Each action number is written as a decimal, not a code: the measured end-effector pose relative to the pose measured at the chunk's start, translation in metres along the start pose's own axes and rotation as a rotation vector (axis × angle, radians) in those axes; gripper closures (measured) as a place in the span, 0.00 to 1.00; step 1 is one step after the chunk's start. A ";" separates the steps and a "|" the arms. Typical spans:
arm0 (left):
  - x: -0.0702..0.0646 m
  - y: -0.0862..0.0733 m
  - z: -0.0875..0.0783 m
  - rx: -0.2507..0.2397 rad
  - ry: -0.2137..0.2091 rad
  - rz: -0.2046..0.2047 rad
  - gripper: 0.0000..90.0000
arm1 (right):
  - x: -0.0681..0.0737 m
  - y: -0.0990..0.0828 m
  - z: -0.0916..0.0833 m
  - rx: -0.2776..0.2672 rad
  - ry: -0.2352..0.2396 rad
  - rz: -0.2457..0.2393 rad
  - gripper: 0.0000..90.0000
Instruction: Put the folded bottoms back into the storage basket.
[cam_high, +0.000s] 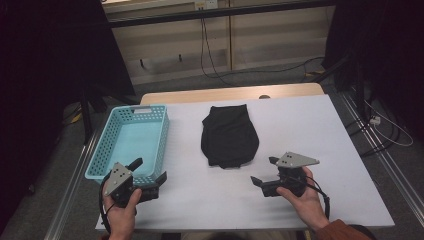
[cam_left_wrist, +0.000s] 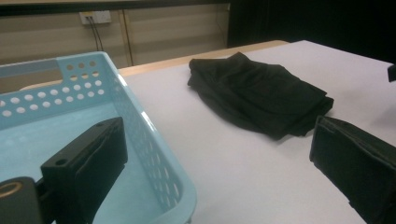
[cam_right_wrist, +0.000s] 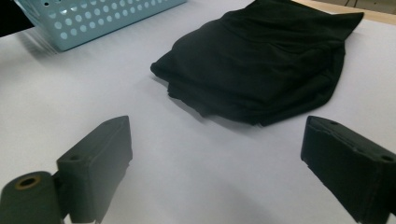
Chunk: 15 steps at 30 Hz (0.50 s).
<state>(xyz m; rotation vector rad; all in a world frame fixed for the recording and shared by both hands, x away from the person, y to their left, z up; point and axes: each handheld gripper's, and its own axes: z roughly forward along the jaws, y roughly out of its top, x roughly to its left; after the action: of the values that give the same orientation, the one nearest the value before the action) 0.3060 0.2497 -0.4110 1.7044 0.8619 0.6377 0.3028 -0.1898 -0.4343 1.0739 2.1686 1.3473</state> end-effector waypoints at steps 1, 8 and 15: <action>0.000 0.000 0.000 0.000 0.000 0.000 0.05 | 0.000 0.000 0.000 0.000 0.000 0.000 0.09; -0.001 0.000 0.002 0.008 -0.006 0.005 0.05 | 0.002 0.009 0.012 0.063 0.032 -0.036 0.05; -0.001 -0.001 0.001 0.000 0.000 0.004 0.05 | 0.004 0.028 0.024 0.091 0.089 -0.059 0.09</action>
<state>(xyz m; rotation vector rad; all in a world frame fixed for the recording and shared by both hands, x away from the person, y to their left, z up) 0.3061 0.2483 -0.4122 1.7066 0.8586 0.6409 0.3271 -0.1654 -0.4212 0.9915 2.3279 1.3050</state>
